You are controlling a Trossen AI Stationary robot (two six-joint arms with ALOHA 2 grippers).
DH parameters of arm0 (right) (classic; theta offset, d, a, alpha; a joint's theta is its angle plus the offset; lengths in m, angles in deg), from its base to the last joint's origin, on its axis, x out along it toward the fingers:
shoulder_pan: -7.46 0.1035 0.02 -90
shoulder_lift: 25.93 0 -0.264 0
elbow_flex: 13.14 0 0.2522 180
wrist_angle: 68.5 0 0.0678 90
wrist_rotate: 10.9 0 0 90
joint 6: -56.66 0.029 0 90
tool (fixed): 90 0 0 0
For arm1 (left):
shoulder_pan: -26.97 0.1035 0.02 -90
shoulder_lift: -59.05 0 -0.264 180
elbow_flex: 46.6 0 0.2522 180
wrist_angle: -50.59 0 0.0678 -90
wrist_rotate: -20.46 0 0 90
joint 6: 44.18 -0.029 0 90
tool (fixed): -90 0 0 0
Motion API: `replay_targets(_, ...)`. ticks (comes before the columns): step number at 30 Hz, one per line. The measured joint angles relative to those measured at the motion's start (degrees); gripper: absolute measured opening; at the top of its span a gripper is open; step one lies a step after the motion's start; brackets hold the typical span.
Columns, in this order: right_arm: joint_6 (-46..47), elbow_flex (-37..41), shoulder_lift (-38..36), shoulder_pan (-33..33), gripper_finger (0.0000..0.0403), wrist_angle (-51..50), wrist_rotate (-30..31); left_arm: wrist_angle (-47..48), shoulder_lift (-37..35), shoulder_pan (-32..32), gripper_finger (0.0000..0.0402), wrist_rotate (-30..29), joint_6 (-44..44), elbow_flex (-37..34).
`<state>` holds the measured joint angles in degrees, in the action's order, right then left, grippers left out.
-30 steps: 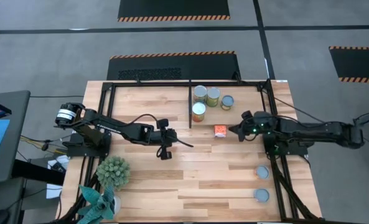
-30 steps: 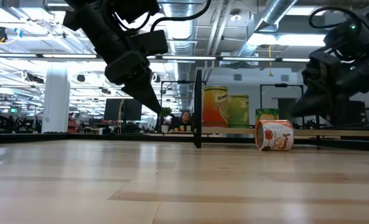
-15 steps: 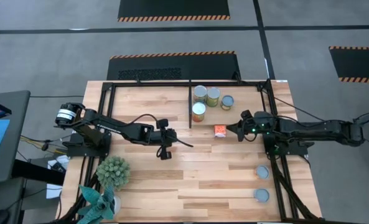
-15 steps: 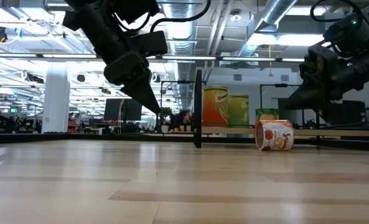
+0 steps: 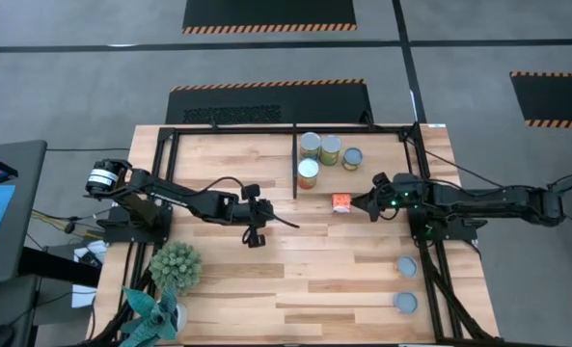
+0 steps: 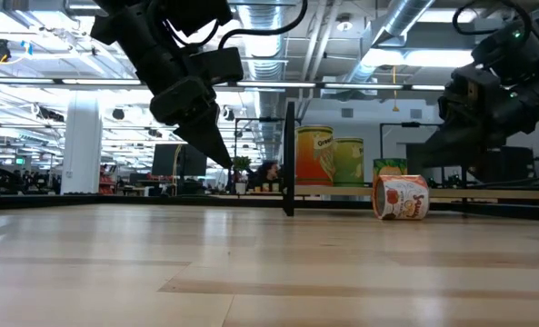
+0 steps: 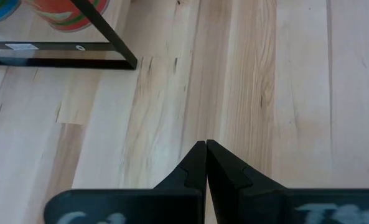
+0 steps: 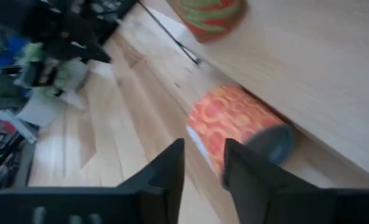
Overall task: Pick and place cans onto a shelf
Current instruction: Put the canned saucy meatballs on the shelf
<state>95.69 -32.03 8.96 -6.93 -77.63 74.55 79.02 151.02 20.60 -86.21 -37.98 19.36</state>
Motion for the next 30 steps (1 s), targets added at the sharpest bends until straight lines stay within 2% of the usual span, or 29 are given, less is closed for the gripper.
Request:
replay_targets(5,4.78,0.0,0.04,0.16,0.0182,-4.55,1.32,0.01,0.0,0.0,0.0,0.13,0.61,0.0)
replay_targets(10,5.99,0.0,0.04,0.09,0.0208,-3.98,1.71,0.01,0.0,0.0,0.0,0.11,0.59,0.0)
replay_targets(16,7.19,0.0,2.32,0.13,0.0214,-4.07,4.34,0.0,0.0,0.0,0.0,0.09,0.57,0.0)
replay_targets(22,7.62,-0.02,7.12,0.15,0.0214,3.31,4.34,0.01,0.0,0.0,0.0,0.04,0.57,0.0)
replay_targets(30,9.11,-0.07,13.58,0.95,0.0214,7.66,4.19,-0.01,0.0,0.0,0.0,0.02,0.55,0.0)
